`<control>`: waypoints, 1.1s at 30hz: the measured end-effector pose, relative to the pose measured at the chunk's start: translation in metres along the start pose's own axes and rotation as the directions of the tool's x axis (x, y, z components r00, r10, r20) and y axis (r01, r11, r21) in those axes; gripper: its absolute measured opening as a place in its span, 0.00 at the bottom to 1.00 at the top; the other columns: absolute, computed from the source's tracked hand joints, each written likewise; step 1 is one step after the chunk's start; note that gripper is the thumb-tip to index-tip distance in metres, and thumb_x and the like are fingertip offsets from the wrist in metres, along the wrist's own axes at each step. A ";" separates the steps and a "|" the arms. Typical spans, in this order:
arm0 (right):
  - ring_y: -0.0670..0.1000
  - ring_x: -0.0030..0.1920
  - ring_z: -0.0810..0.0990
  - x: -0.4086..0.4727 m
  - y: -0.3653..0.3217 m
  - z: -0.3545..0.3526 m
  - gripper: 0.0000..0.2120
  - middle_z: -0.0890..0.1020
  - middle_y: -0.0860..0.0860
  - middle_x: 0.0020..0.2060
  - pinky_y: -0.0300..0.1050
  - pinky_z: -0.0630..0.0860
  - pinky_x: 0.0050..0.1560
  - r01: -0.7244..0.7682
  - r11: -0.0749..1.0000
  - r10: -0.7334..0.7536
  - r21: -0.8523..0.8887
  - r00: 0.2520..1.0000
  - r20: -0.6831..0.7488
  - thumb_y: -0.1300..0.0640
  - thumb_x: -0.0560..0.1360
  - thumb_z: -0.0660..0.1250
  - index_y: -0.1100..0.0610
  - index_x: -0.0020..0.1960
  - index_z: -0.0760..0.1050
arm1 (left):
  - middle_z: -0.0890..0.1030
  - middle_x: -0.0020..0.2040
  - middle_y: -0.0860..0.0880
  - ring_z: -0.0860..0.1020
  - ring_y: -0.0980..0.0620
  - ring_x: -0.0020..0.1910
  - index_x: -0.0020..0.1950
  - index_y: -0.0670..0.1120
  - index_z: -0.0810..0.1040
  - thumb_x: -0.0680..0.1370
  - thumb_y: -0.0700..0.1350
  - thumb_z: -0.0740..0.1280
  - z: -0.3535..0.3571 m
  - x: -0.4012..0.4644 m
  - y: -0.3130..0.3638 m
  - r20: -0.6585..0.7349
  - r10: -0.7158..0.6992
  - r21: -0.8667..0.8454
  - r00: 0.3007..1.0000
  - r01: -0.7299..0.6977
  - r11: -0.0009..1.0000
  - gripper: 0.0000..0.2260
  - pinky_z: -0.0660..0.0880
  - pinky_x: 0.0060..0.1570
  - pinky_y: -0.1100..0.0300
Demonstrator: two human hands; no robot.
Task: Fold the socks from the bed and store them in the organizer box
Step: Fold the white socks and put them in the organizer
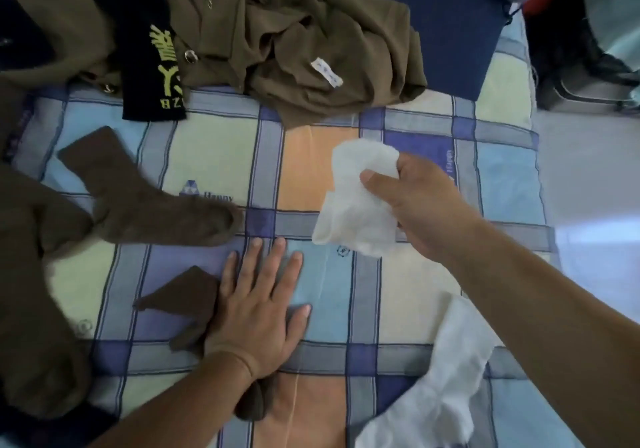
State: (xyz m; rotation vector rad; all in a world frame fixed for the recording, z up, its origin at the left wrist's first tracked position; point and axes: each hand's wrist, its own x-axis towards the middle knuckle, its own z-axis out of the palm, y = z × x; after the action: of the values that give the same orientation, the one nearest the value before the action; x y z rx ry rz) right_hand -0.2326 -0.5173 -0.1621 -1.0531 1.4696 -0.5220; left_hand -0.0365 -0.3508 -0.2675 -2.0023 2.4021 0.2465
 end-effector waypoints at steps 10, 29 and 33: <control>0.62 0.51 0.85 -0.134 0.110 -0.114 0.05 0.87 0.56 0.48 0.63 0.81 0.52 -0.070 0.957 0.174 0.282 0.914 -0.365 0.60 0.77 0.68 0.57 0.53 0.81 | 0.59 0.78 0.43 0.56 0.38 0.76 0.78 0.48 0.59 0.77 0.61 0.52 0.002 -0.003 0.007 -0.020 -0.028 0.103 0.999 0.030 0.994 0.32 0.51 0.74 0.37; 0.46 0.62 0.79 -0.257 0.190 -0.025 0.13 0.83 0.47 0.58 0.43 0.74 0.64 0.463 0.800 -0.474 -0.382 0.878 0.070 0.63 0.75 0.69 0.56 0.58 0.82 | 0.58 0.78 0.44 0.55 0.38 0.76 0.77 0.49 0.57 0.76 0.61 0.51 0.004 -0.005 0.011 -0.052 -0.034 0.126 0.998 0.040 0.991 0.31 0.48 0.74 0.40; 0.52 0.71 0.71 -0.267 0.228 -0.014 0.18 0.79 0.49 0.65 0.54 0.66 0.72 0.525 0.584 -0.398 -0.620 0.850 0.346 0.50 0.73 0.70 0.55 0.61 0.79 | 0.57 0.78 0.44 0.55 0.38 0.75 0.77 0.49 0.56 0.77 0.62 0.49 0.002 -0.003 0.010 -0.016 -0.032 0.139 0.999 0.033 0.990 0.31 0.49 0.74 0.39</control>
State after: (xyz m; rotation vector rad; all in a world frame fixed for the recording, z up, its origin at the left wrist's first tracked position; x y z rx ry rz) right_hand -0.3433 -0.1860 -0.2007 -2.0869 1.2324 -0.1999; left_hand -0.0462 -0.3454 -0.2675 -1.9868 2.3214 0.0629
